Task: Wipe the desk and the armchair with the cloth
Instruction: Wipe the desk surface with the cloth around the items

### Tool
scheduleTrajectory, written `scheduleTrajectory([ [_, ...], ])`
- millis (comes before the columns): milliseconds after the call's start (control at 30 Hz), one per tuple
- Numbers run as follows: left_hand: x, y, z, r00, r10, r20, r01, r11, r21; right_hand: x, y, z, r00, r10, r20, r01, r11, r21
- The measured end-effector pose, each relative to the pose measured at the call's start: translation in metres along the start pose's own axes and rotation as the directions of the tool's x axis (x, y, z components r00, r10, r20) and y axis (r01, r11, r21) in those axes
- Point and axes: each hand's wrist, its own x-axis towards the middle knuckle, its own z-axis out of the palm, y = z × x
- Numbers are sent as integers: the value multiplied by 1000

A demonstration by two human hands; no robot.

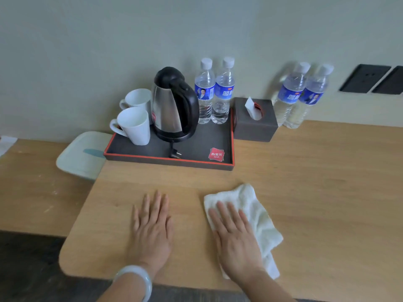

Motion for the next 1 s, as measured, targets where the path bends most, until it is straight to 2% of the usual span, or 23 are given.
scheduleTrajectory([
  [33,0,-1,1,1000,2,1,-2,1000,18,-1,33,-2,997,72,-31,-73,997,-37],
  [67,0,-1,-1,1000,-6,13,5,1000,28,-1,65,-7,977,212,-7,-212,977,-38],
  [133,1,0,0,999,-27,28,25,998,56,1,100,-20,873,486,31,-487,873,30],
  [200,1,2,3,999,-34,28,32,997,77,5,82,-17,789,614,-16,-612,787,76],
  [233,1,2,3,999,-33,22,31,997,77,5,53,-13,788,615,-43,-612,789,64],
  [300,3,1,5,1000,-28,5,28,998,59,0,-21,0,872,483,-84,-481,876,39],
  [367,3,1,5,1000,-27,-12,27,999,39,-9,-84,13,959,280,-33,-279,960,39],
  [400,3,0,6,1000,-25,-16,26,999,41,-13,-100,12,980,197,-8,-197,979,52],
  [467,3,0,8,1000,-20,-20,21,998,53,-16,-93,6,998,54,11,-55,996,73],
  [533,2,-3,11,999,-18,-28,19,999,46,-30,-39,2,1000,-6,-11,6,1000,24],
  [567,3,-5,12,999,-15,-30,16,999,51,-42,-3,0,998,42,-50,-41,999,34],
  [633,2,-7,15,999,-15,-35,18,998,67,-67,75,-6,960,263,-96,-254,962,102],
  [700,3,-5,16,999,-25,-37,27,997,69,-81,125,-17,855,507,-110,-483,855,187],
  [767,3,-1,15,999,-42,-20,43,997,67,-75,123,-16,729,674,-121,-636,732,244],
  [800,3,1,14,999,-48,-11,49,997,65,-69,103,-14,700,705,-117,-670,704,237],
  [833,3,1,12,999,-52,-6,52,997,63,-63,76,-13,733,672,-104,-643,735,215],
  [867,3,2,10,998,-60,-1,60,996,58,-58,47,-8,808,574,-136,-549,816,180],
  [933,5,14,6,998,-58,-10,58,998,6,-57,-3,4,952,276,-129,-264,959,102],
  [1000,12,46,5,996,57,-69,-63,993,-101,-59,-7,3,994,49,-93,-44,998,48],
])
